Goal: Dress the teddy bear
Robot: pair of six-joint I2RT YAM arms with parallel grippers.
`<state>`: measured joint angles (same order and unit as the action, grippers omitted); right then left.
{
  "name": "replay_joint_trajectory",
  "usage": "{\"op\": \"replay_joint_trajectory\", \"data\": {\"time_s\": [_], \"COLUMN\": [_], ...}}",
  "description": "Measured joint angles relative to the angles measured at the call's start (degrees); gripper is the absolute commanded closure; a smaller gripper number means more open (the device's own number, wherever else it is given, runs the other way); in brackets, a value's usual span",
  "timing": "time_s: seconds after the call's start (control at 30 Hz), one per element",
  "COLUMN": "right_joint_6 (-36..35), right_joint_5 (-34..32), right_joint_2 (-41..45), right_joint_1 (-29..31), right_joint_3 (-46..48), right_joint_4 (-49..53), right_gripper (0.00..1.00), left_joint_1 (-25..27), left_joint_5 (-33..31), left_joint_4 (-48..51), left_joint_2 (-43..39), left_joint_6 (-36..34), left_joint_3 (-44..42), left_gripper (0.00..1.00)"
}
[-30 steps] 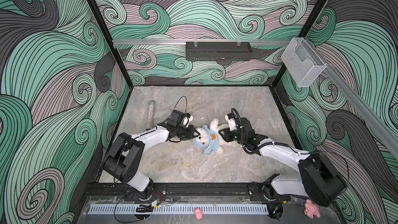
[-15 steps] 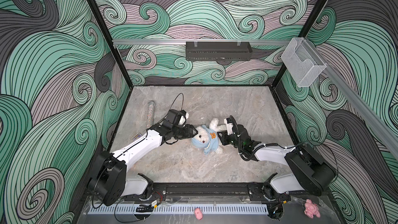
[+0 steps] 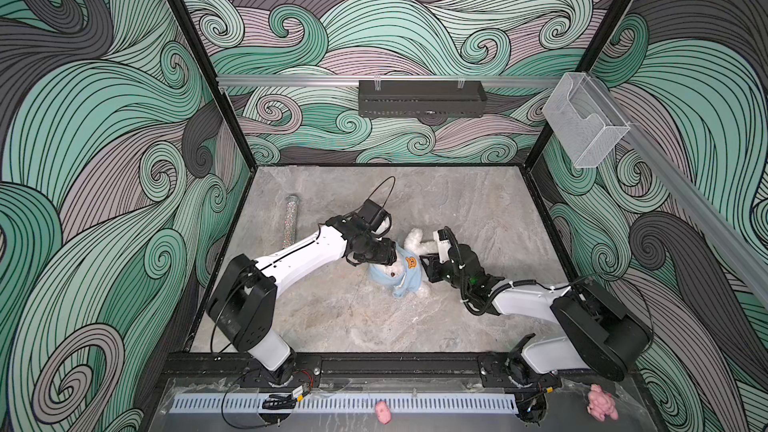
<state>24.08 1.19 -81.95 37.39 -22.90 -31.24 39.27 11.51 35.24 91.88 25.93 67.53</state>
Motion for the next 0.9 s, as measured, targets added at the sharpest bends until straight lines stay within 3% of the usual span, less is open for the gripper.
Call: {"op": "replay_joint_trajectory", "data": {"time_s": [0.17,0.23,0.33,0.43,0.6,0.77,0.9], "right_joint_6": [-0.07,-0.31,-1.27,-2.21,-5.16,-10.05,-12.63], "right_joint_5": [-0.09,-0.20,-0.37,-0.44,-1.25,-2.69,-2.78], "right_joint_2": [0.02,0.50,2.51,4.22,9.20,15.80,13.73], "right_joint_1": [0.07,0.13,0.33,0.46,1.79,7.21,11.78], "right_joint_3": [0.00,0.00,0.00,0.00,-0.48,-5.05,-12.52], "right_joint_4": [0.00,0.55,2.67,5.11,11.91,20.92,24.68], "right_gripper": [0.69,0.69,0.68,0.65,0.53,0.38,0.34], "left_joint_1": [2.69,3.19,3.30,2.47,-2.99,-9.75,-13.92], "left_joint_5": [-5.20,-7.04,-8.37,-8.66,-4.35,2.82,6.08], "left_joint_4": [4.63,5.03,3.52,1.27,-5.79,-9.31,-9.79], "left_joint_2": [3.91,3.28,-2.23,-11.61,-21.20,-21.66,-21.64], "left_joint_6": [-2.08,-2.10,-1.14,1.11,7.02,10.91,12.31], "left_joint_3": [3.93,3.67,-0.81,-7.98,-18.91,-24.61,-25.81], "left_gripper": [0.34,0.29,0.21,0.20,0.22,0.25,0.26]}}
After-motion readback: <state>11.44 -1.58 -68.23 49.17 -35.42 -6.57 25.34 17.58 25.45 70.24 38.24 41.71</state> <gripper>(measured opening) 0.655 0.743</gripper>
